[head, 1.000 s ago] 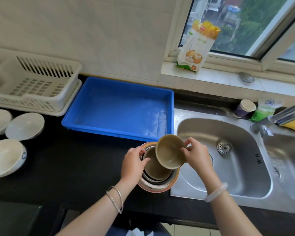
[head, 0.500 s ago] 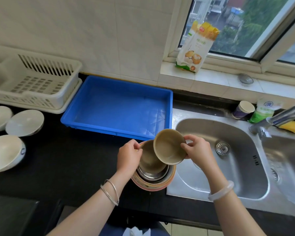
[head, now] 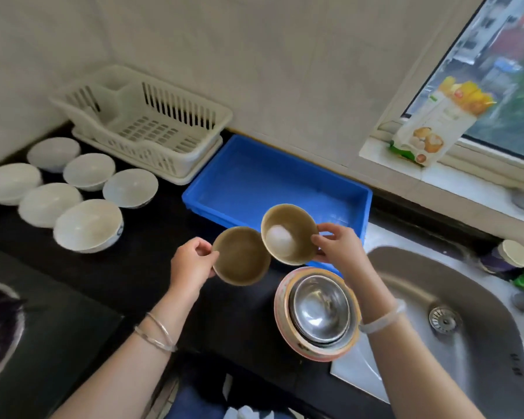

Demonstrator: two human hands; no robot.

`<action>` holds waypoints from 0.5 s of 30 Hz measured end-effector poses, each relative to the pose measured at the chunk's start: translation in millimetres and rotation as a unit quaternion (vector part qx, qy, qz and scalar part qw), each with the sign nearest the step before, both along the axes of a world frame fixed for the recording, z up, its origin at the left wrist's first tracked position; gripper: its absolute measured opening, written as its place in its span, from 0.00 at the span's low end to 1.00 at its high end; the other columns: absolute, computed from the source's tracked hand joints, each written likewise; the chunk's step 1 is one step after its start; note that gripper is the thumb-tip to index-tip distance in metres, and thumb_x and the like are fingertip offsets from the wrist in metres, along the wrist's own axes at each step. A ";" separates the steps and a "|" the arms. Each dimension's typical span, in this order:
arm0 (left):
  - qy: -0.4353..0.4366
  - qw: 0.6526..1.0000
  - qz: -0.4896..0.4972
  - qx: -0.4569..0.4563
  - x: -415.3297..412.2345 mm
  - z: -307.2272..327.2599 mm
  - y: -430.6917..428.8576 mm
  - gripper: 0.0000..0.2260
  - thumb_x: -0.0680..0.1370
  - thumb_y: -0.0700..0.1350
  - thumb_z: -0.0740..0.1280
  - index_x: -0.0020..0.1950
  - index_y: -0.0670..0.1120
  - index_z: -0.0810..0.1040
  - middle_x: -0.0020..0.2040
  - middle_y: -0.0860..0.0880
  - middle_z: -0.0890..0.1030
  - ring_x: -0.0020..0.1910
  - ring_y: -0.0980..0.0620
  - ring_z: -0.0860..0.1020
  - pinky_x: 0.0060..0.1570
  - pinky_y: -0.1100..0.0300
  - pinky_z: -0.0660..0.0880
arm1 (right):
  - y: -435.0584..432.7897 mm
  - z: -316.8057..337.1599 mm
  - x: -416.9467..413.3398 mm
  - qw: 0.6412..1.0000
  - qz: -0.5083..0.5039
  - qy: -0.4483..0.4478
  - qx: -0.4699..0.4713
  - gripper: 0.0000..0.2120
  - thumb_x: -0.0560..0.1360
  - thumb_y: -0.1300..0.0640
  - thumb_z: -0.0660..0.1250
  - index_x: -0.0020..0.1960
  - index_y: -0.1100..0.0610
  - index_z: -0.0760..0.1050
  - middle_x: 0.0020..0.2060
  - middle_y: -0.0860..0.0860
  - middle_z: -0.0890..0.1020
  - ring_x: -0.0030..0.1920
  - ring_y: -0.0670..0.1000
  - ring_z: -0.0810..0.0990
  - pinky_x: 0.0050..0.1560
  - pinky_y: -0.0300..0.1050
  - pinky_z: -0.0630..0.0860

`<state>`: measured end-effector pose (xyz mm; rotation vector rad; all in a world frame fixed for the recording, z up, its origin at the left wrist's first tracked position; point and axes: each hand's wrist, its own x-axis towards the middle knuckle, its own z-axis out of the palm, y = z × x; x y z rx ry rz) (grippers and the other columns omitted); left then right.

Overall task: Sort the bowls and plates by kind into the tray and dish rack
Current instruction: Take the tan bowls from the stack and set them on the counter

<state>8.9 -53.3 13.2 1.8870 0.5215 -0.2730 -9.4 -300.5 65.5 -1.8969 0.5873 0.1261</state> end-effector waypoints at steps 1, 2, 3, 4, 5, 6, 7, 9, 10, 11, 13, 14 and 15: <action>0.007 1.000 0.026 -0.010 1.6 -2.9 14.8 0.04 0.73 0.40 0.69 0.41 0.47 0.75 0.43 0.46 0.80 0.43 0.50 0.80 0.34 0.59 0.78 | 13.0 -6.2 11.4 1.000 0.006 0.003 0.013 0.12 0.74 0.64 0.65 0.39 0.49 0.76 0.36 0.53 0.82 0.33 0.49 0.83 0.33 0.39 0.81; 0.014 0.998 0.054 -0.023 2.6 -6.3 29.5 0.05 0.74 0.39 0.68 0.40 0.46 0.75 0.43 0.44 0.80 0.44 0.48 0.80 0.34 0.57 0.78 | 26.8 -13.0 22.7 1.000 0.012 0.007 0.024 0.12 0.74 0.65 0.64 0.38 0.50 0.76 0.37 0.54 0.81 0.33 0.50 0.82 0.32 0.39 0.81; 0.019 0.996 0.083 -0.037 3.3 -10.0 43.9 0.05 0.74 0.38 0.68 0.40 0.44 0.74 0.44 0.43 0.80 0.45 0.47 0.80 0.35 0.56 0.78 | 41.1 -20.2 33.9 0.999 0.019 0.012 0.031 0.12 0.74 0.66 0.64 0.38 0.51 0.76 0.38 0.56 0.81 0.34 0.50 0.82 0.32 0.39 0.80; 0.023 0.993 0.110 -0.048 3.6 -13.9 57.9 0.05 0.75 0.37 0.67 0.40 0.43 0.74 0.44 0.42 0.80 0.46 0.46 0.80 0.36 0.55 0.79 | 55.9 -27.2 44.8 0.999 0.027 0.018 0.032 0.11 0.73 0.66 0.63 0.38 0.51 0.76 0.39 0.56 0.80 0.33 0.50 0.81 0.31 0.38 0.80; 0.027 0.989 0.134 -0.058 3.6 -17.9 70.8 0.05 0.75 0.37 0.67 0.40 0.43 0.73 0.45 0.42 0.80 0.47 0.45 0.80 0.36 0.55 0.79 | 71.0 -34.1 55.1 0.999 0.035 0.023 0.032 0.11 0.73 0.66 0.63 0.38 0.51 0.76 0.40 0.56 0.80 0.33 0.50 0.81 0.30 0.38 0.80; 0.031 0.985 0.156 -0.066 3.8 -22.0 83.0 0.05 0.75 0.36 0.66 0.40 0.42 0.73 0.46 0.41 0.79 0.47 0.44 0.79 0.36 0.55 0.78 | 86.2 -40.6 65.0 0.998 0.044 0.027 0.033 0.11 0.73 0.65 0.63 0.38 0.51 0.76 0.41 0.56 0.80 0.33 0.49 0.80 0.31 0.38 0.80; 0.037 0.981 0.176 -0.072 4.4 -26.1 94.5 0.04 0.75 0.36 0.66 0.41 0.42 0.73 0.46 0.41 0.79 0.47 0.44 0.79 0.35 0.56 0.78 | 102.0 -46.5 74.5 0.997 0.053 0.031 0.036 0.10 0.72 0.65 0.63 0.38 0.51 0.76 0.42 0.56 0.80 0.33 0.49 0.81 0.31 0.38 0.80; 0.053 0.973 0.211 -0.076 6.3 -34.5 114.6 0.04 0.75 0.36 0.66 0.42 0.42 0.73 0.48 0.41 0.79 0.48 0.44 0.79 0.35 0.56 0.77 | 132.4 -57.7 92.0 0.996 0.067 0.039 0.037 0.10 0.72 0.65 0.63 0.38 0.51 0.76 0.42 0.55 0.80 0.31 0.47 0.81 0.31 0.38 0.80; 0.058 0.970 0.223 -0.076 7.6 -38.9 123.3 0.04 0.76 0.36 0.66 0.42 0.42 0.73 0.49 0.41 0.78 0.49 0.44 0.79 0.35 0.56 0.77 | 146.3 -63.4 99.9 0.996 0.071 0.043 0.036 0.10 0.72 0.65 0.63 0.38 0.52 0.76 0.41 0.54 0.80 0.30 0.46 0.81 0.30 0.38 0.80; 0.064 0.968 0.233 -0.073 8.9 -43.1 131.0 0.04 0.76 0.36 0.66 0.42 0.42 0.73 0.50 0.41 0.78 0.49 0.43 0.78 0.36 0.55 0.77 | 159.3 -69.2 107.2 0.995 0.075 0.047 0.034 0.09 0.72 0.65 0.63 0.39 0.53 0.76 0.42 0.54 0.80 0.30 0.46 0.81 0.30 0.38 0.80; 0.076 0.963 0.249 -0.067 11.3 -50.8 144.6 0.04 0.75 0.36 0.66 0.41 0.42 0.73 0.51 0.40 0.78 0.50 0.43 0.78 0.37 0.54 0.78 | 182.3 -80.6 119.5 0.995 0.077 0.057 0.038 0.06 0.73 0.65 0.63 0.43 0.56 0.77 0.44 0.54 0.79 0.33 0.48 0.81 0.30 0.38 0.81; 0.080 0.961 0.256 -0.067 12.7 -54.4 150.3 0.05 0.75 0.36 0.66 0.41 0.42 0.73 0.51 0.40 0.78 0.50 0.42 0.78 0.38 0.54 0.78 | 191.8 -85.8 124.3 0.995 0.073 0.060 0.042 0.06 0.73 0.65 0.63 0.45 0.57 0.76 0.44 0.54 0.78 0.34 0.48 0.81 0.28 0.37 0.80; 0.083 0.959 0.262 -0.067 14.1 -57.5 155.4 0.05 0.75 0.36 0.66 0.41 0.42 0.73 0.50 0.40 0.77 0.50 0.42 0.78 0.39 0.53 0.78 | 200.6 -90.3 128.0 0.995 0.070 0.062 0.045 0.06 0.73 0.66 0.63 0.44 0.57 0.76 0.42 0.52 0.78 0.33 0.48 0.81 0.27 0.36 0.79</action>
